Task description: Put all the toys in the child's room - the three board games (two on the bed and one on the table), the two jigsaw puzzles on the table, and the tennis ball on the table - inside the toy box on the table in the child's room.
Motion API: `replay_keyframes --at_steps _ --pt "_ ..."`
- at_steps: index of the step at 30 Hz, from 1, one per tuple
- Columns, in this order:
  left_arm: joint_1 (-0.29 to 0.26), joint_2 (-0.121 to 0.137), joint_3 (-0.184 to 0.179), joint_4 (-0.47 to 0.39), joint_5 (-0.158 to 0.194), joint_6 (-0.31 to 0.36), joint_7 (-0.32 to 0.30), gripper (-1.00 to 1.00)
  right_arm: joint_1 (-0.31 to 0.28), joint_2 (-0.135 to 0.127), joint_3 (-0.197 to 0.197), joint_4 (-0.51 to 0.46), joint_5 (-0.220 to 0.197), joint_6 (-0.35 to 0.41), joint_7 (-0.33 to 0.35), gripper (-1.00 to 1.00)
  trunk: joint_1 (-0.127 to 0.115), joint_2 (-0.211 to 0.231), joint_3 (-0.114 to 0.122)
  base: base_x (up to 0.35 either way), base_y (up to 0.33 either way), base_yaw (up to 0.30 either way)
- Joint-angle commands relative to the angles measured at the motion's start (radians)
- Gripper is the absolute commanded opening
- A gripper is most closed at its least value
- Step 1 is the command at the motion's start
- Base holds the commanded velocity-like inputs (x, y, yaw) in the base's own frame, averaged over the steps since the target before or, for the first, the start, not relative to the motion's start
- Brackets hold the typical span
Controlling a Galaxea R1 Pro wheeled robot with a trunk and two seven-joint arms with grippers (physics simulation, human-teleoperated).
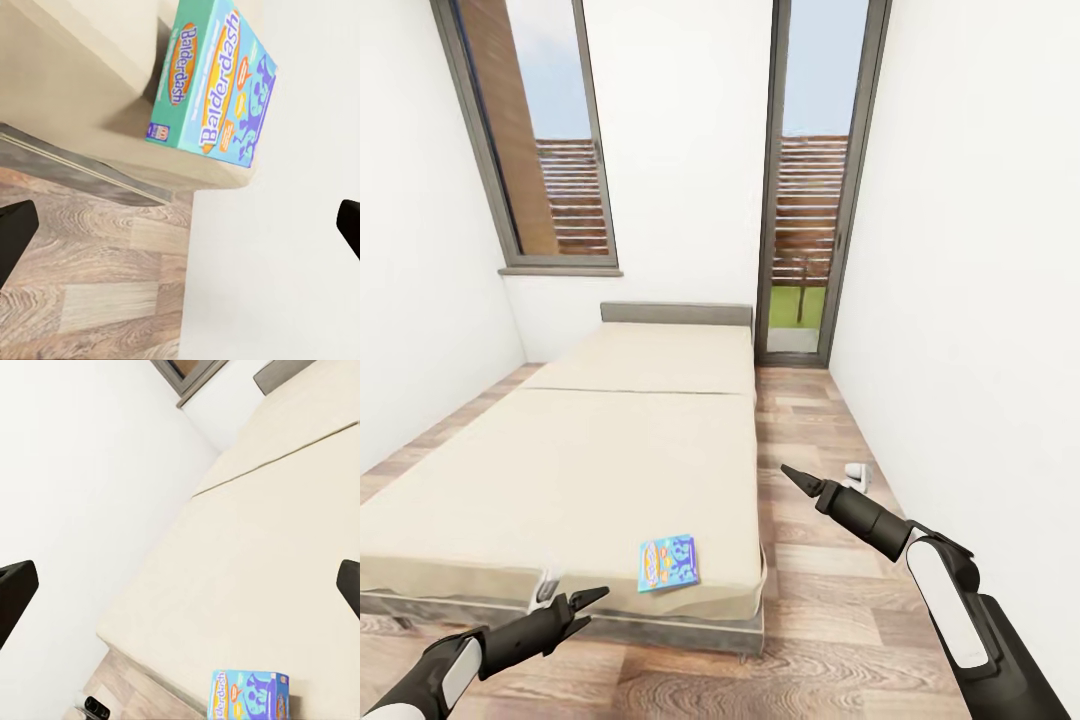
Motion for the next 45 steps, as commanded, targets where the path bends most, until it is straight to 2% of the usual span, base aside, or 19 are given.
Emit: replay_keyframes --at_steps 1,9,20,24,25,31,33,40,45 --pt "-0.001 0.0 0.002 0.0 0.003 0.008 -0.003 1.0 -0.001 0.0 -0.001 0.0 -0.006 0.008 0.0 1.0 0.004 -0.008 -0.004 0.0 0.0 0.0" --pt "-0.001 -0.002 0.001 0.001 0.001 0.006 -0.005 1.0 -0.001 0.0 -0.001 0.0 -0.006 0.008 0.0 1.0 0.034 -0.064 -0.029 0.0 0.0 0.0" --pt "-0.001 -0.02 -0.002 -0.004 0.001 0.004 -0.016 1.0 -0.001 -0.001 -0.002 -0.004 -0.006 0.009 0.0 1.0 0.077 -0.141 -0.064 0.0 0.0 0.0" --pt "-0.003 -0.032 -0.002 -0.013 0.001 0.005 -0.068 1.0 -0.001 -0.001 -0.002 -0.005 -0.006 0.009 0.0 1.0 0.092 -0.169 -0.076 0.0 0.0 0.0" --pt "-0.005 -0.043 -0.002 -0.024 0.0 0.005 -0.093 1.0 -0.001 -0.002 -0.002 -0.005 -0.007 0.009 0.0 1.0 0.096 -0.176 -0.079 0.0 0.0 0.0" --pt "-0.01 -0.063 -0.003 -0.077 0.0 0.007 -0.145 1.0 -0.001 -0.002 -0.003 -0.006 -0.011 0.009 0.0 1.0 0.119 -0.218 -0.098 0.0 0.0 0.0" --pt "-0.011 -0.068 -0.003 -0.089 0.0 0.007 -0.155 1.0 -0.001 -0.002 -0.003 -0.005 -0.011 0.009 0.0 1.0 0.119 -0.218 -0.098 0.0 0.0 0.0" --pt "-0.012 -0.062 -0.003 -0.109 0.001 0.009 -0.191 1.0 -0.001 -0.002 -0.003 -0.002 -0.011 0.01 0.0 1.0 0.119 -0.218 -0.098 0.0 0.0 0.0" --pt "-0.012 -0.051 -0.003 -0.124 0.0 0.012 -0.265 1.0 -0.001 -0.002 -0.002 -0.002 -0.009 0.009 0.0 1.0 0.119 -0.218 -0.098 0.0 0.0 0.0"
